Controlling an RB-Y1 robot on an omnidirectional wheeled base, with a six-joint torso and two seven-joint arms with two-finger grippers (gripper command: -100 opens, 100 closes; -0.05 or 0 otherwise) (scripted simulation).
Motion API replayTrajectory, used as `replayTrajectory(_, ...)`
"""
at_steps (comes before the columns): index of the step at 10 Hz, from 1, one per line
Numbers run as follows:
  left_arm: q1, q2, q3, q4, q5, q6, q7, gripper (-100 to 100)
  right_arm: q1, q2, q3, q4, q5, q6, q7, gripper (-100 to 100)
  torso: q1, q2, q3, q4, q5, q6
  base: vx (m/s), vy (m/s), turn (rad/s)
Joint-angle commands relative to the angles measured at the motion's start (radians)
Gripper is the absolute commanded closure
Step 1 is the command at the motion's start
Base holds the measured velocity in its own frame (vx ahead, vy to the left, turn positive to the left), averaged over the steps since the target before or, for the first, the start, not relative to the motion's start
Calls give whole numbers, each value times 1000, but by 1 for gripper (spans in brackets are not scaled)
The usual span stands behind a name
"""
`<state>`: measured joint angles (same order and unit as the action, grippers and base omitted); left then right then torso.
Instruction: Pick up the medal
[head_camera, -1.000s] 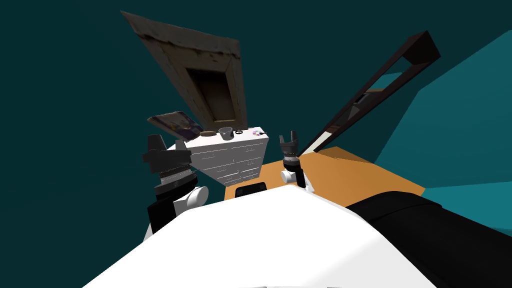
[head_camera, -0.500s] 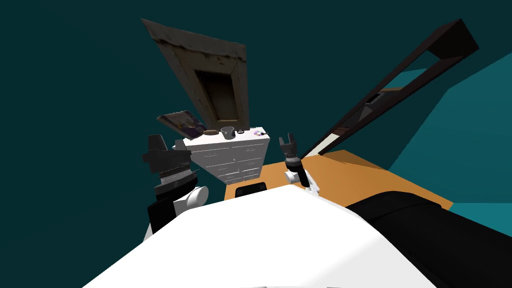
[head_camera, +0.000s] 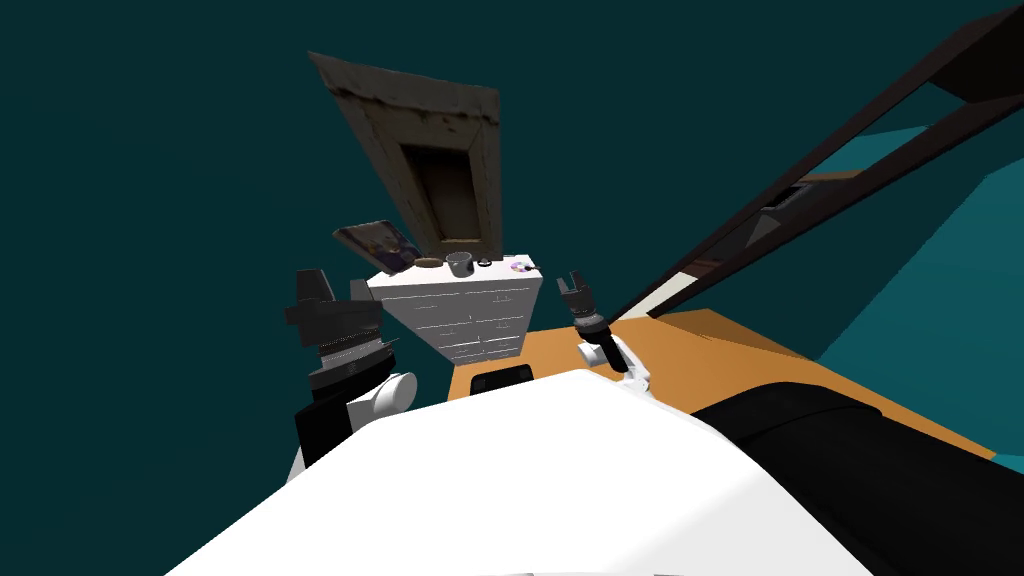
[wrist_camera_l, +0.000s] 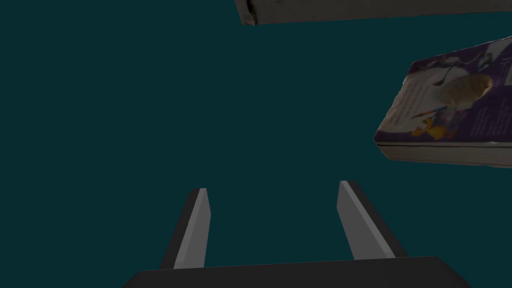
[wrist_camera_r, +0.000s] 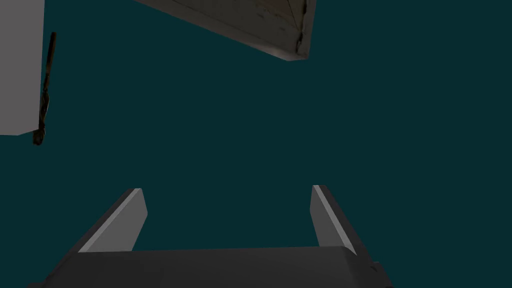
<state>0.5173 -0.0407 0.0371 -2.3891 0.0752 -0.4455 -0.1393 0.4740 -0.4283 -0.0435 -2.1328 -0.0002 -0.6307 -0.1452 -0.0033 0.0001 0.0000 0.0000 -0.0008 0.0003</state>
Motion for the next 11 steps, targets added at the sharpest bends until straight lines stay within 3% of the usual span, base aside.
replayTrajectory(1, 0, 0, 0, 0, 0, 0, 0, 0, 0, -30, -4, 1, 0, 1, -3, -100, 0, 0, 0, 0, 0, 0, -7, -18, -39)
replayTrajectory(9, 0, 0, 0, 0, 0, 0, 0, 0, 15, -273, -55, 101, 42, -59, -38, -100, 0, 0, 0, 0, 0, 0, -11, -38, 130)
replayTrajectory(11, 0, 0, 0, 0, 0, 0, 0, 0, 15, -327, -55, 101, 42, -59, -38, -100, 0, 0, 0, 0, 0, 0, -8, -32, 62)
